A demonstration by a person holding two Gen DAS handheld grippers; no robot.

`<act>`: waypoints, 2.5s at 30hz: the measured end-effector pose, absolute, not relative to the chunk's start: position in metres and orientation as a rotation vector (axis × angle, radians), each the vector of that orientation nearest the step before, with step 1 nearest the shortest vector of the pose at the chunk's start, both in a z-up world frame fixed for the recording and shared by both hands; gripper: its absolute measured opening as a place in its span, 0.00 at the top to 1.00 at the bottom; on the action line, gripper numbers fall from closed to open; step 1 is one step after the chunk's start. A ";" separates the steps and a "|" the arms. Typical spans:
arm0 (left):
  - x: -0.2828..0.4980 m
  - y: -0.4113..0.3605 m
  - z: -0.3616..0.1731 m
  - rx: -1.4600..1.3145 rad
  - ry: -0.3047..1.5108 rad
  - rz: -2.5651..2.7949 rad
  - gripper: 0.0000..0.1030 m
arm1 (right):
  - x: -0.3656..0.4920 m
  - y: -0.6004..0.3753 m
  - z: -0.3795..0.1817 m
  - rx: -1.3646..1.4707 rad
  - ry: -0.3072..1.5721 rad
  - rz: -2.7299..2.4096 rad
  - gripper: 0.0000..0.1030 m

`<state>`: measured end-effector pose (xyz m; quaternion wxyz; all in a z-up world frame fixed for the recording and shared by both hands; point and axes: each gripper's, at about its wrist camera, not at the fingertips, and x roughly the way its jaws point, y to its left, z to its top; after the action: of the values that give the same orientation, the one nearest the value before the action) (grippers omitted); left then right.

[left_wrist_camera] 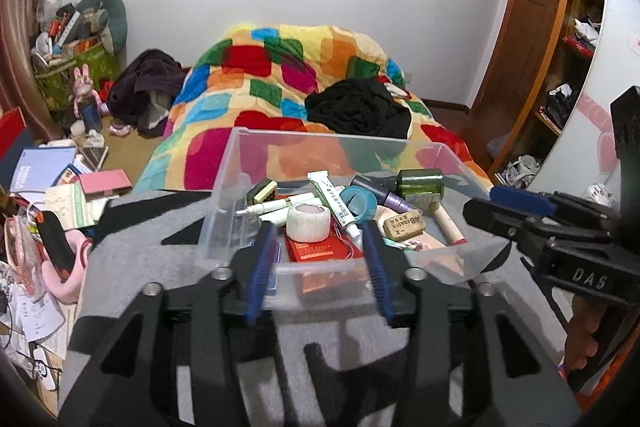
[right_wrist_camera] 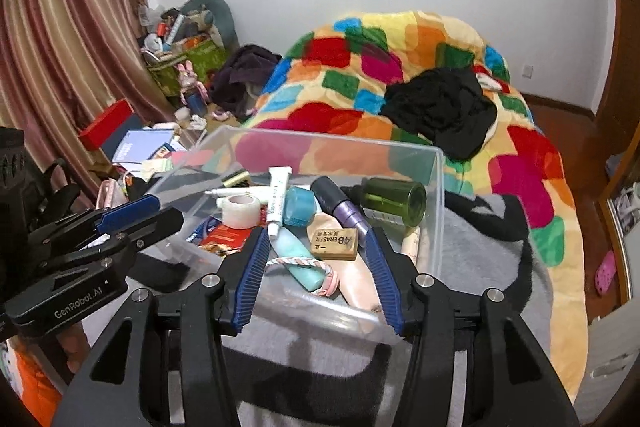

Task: Organize objects

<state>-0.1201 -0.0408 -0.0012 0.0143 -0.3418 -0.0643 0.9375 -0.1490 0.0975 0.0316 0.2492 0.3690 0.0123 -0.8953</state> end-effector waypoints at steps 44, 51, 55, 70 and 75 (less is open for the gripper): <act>-0.065 -0.030 -0.007 -0.992 -0.160 2.974 0.10 | -0.097 0.118 0.023 0.889 0.040 -2.505 0.12; -0.065 -0.030 -0.007 -0.994 -0.163 2.973 0.10 | -0.095 0.118 0.023 0.887 0.035 -2.504 0.12; -0.065 -0.030 -0.007 -0.995 -0.163 2.973 0.10 | -0.094 0.117 0.024 0.885 0.034 -2.503 0.12; -0.064 -0.027 -0.006 -0.979 -0.176 2.971 0.04 | -0.092 0.115 0.026 0.882 0.010 -2.491 0.11; -0.064 -0.026 -0.006 -0.991 -0.185 2.962 0.03 | -0.092 0.115 0.027 0.881 0.007 -2.492 0.09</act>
<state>-0.0643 -0.0264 -0.0060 0.0065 -0.3168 -0.0593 0.9466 -0.0921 0.1153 0.0266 0.2469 0.3229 0.0027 -0.9137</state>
